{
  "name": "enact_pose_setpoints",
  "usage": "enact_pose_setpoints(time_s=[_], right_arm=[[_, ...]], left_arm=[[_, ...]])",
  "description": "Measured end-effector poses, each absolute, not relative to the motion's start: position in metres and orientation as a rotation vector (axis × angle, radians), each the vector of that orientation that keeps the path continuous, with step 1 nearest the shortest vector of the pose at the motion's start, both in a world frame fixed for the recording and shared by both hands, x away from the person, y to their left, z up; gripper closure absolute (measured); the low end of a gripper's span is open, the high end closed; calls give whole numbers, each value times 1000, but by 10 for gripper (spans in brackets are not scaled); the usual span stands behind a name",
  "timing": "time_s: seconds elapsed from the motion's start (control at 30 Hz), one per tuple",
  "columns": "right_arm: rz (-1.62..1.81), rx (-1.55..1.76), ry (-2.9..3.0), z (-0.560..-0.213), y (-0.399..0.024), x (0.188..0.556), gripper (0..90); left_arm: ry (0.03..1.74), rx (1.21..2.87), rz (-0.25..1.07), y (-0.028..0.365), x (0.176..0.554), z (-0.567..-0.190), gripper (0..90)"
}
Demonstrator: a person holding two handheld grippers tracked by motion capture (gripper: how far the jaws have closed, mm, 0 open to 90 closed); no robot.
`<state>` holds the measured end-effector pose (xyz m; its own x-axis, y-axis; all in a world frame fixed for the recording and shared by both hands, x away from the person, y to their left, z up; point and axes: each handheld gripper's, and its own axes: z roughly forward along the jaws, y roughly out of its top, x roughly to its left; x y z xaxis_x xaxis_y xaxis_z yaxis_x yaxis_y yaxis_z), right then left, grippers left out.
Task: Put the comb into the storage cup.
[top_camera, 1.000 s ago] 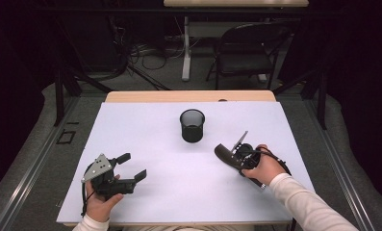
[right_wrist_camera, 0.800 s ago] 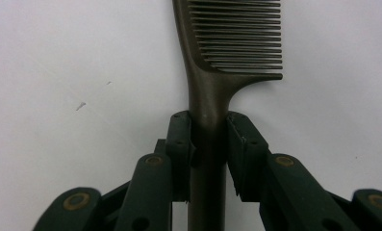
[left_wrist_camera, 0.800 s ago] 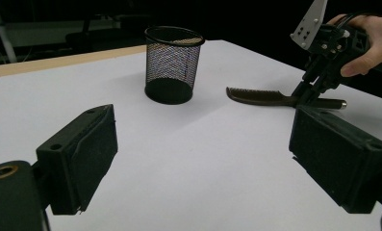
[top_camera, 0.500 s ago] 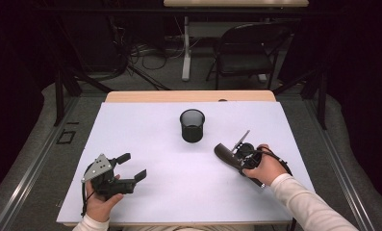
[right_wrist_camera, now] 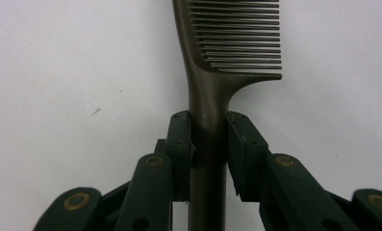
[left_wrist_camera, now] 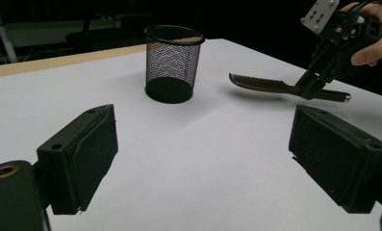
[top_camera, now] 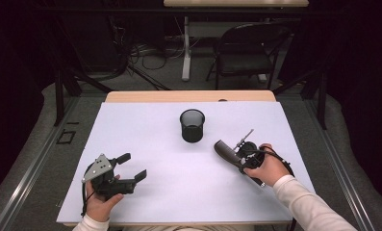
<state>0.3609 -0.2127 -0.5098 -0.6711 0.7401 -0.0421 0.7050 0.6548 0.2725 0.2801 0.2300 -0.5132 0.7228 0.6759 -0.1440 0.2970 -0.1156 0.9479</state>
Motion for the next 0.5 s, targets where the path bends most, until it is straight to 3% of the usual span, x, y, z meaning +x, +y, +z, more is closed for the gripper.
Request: enact_pose_setpoints(time_s=[0.5], right_arm=[[456, 1183, 2681, -496, -212, 354, 725]], left_arm=[[778, 1711, 387, 229, 280, -513, 100]])
